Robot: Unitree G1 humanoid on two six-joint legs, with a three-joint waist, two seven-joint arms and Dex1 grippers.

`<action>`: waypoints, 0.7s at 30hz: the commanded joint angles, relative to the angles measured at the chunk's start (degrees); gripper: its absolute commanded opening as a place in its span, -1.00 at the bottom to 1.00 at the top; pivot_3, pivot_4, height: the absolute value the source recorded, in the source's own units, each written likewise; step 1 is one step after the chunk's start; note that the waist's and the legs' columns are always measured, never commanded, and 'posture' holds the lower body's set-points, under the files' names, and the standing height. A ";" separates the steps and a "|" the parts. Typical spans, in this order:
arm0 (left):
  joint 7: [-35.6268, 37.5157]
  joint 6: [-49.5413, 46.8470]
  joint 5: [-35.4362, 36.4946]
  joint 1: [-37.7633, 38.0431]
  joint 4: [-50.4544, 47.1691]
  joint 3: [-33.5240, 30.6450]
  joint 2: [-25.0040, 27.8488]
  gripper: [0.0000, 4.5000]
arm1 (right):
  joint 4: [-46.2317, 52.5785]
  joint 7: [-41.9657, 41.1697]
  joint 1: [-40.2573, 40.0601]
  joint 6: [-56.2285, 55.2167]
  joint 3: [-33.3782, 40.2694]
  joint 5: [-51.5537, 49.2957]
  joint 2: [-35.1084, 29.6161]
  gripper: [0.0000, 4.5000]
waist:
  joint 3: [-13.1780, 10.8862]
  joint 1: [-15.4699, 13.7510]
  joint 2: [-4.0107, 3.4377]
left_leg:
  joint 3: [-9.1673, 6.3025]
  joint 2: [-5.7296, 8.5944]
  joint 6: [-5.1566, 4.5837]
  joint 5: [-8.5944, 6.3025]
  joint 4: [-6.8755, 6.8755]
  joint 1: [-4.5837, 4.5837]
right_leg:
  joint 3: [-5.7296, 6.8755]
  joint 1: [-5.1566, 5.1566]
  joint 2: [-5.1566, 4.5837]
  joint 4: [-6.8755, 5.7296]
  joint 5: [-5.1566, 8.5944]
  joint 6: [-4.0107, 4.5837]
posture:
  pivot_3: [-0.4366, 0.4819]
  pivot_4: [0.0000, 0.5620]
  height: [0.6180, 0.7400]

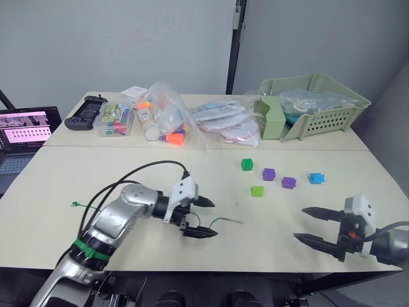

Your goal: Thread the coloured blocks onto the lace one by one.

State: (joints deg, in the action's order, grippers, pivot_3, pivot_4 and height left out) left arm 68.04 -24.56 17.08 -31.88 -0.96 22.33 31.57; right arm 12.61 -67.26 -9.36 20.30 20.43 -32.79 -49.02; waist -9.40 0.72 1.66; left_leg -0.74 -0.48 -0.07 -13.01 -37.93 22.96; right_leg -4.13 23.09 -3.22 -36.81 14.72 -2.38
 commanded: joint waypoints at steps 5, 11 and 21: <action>1.48 7.05 -6.17 -4.74 9.42 3.92 -5.86 1.00 | 5.42 2.85 -3.70 -0.47 3.54 -0.85 1.38 0.97 | 0.00 -0.06 0.00 | -0.10 0.05 0.00 0.00 -0.08 0.11 | 0.02 0.02 -0.01 -0.02 0.02 -0.04 | -0.05 -0.47 1.00; 4.02 10.42 -9.78 -5.94 16.05 5.95 -7.87 0.88 | 7.10 4.67 -5.56 -0.53 4.33 -0.88 2.37 0.99 | 0.00 -0.03 0.00 | -0.14 0.08 0.00 0.00 -0.16 0.14 | 0.02 0.03 -0.03 -0.08 0.02 -0.04 | -0.05 -0.47 1.00; 6.13 16.29 -13.43 -7.59 24.79 6.95 -11.05 -0.56 | 8.66 6.48 -7.12 -0.84 5.20 -0.88 3.47 1.00 | 0.01 -0.11 -0.02 | -0.23 0.11 -0.01 0.00 -0.29 0.16 | 0.06 -0.05 -0.03 -0.10 0.05 -0.08 | -0.05 -0.47 1.00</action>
State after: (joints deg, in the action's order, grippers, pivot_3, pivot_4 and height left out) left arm 73.11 -8.90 5.53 -39.97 22.21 27.33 21.33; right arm 19.80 -61.03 -16.47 20.32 23.56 -32.81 -45.54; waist -9.39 0.61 1.65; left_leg -0.97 -0.35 -0.08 -13.02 -38.22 23.11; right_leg -4.07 23.03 -3.26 -36.92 14.78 -2.47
